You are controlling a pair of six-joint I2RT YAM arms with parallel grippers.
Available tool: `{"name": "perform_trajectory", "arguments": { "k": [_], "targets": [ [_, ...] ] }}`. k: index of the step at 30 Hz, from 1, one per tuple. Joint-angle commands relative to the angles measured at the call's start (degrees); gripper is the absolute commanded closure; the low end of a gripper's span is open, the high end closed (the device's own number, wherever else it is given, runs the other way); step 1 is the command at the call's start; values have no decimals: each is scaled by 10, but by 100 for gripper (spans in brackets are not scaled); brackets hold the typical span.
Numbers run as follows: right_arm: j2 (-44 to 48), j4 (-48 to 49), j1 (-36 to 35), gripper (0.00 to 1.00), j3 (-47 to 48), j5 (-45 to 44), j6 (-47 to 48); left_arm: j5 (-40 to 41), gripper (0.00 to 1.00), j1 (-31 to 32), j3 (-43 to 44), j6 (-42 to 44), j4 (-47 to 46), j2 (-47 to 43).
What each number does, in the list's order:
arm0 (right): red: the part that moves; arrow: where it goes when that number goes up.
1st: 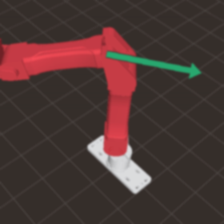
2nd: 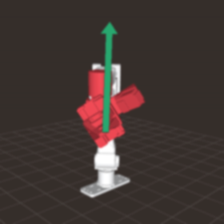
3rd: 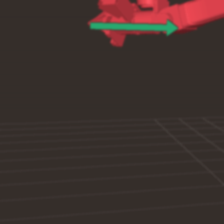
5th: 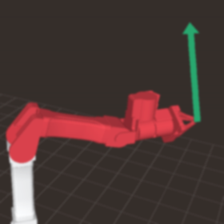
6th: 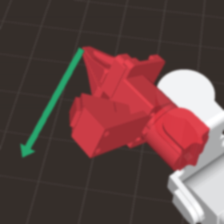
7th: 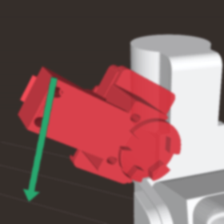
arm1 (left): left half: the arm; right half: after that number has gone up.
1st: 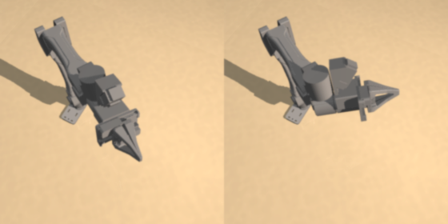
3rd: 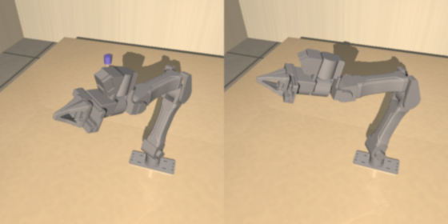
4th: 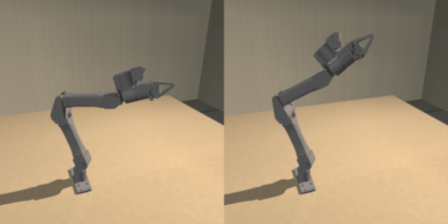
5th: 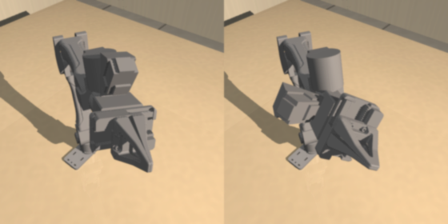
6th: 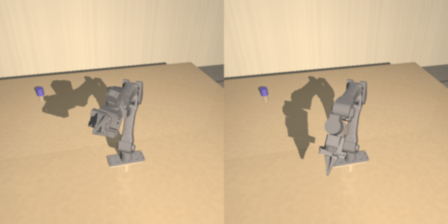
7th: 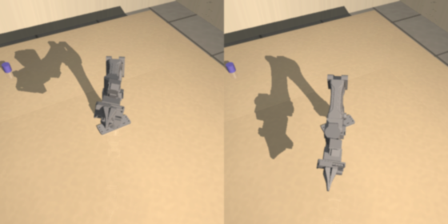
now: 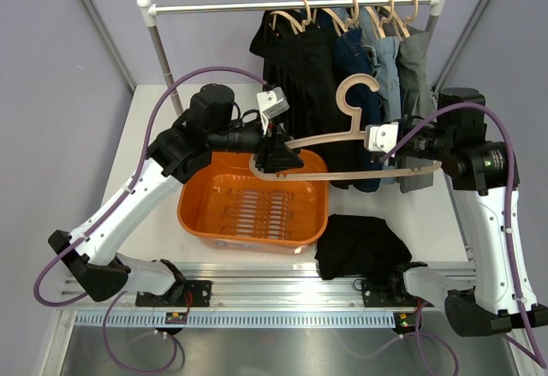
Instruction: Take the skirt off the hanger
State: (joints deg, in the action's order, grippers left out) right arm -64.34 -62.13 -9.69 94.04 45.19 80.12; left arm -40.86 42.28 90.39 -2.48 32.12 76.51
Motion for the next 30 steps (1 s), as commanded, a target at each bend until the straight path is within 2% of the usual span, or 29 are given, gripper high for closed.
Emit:
{"name": "perform_trajectory", "arguments": {
  "k": [1,3,4,7,10,13,16,19,23,26,27,30],
  "targets": [
    [5,8,-6,94,3,32,7,-11,100,0,13,-1,-5,-3],
    [5,6,-7,94,1,30,12,-12,100,0,14,0,-4,-7],
    [5,2,-8,95,0,29,17,-15,93,-1,15,1,-4,-7],
    [6,-7,-10,96,-2,24,25,-5,33,-1,23,6,-3,-14],
    [6,-13,-9,97,-1,20,31,19,21,-4,39,33,17,-21],
    [5,-19,-9,97,0,18,37,24,19,-11,41,42,26,-24],
    [6,-27,-10,97,1,21,44,-9,20,-15,33,38,27,-28],
    [6,-36,-10,98,4,28,50,-65,27,-18,26,36,29,-21],
    [4,-37,-11,97,5,33,48,-127,47,-19,18,2,21,2],
    [1,-29,-12,98,6,32,38,-140,55,-17,13,-21,3,10],
    [0,-25,-14,98,6,33,35,-138,64,-16,13,-22,2,13],
    [-3,-18,-15,98,6,32,27,-136,66,-12,13,-25,3,14]
  ]
}}
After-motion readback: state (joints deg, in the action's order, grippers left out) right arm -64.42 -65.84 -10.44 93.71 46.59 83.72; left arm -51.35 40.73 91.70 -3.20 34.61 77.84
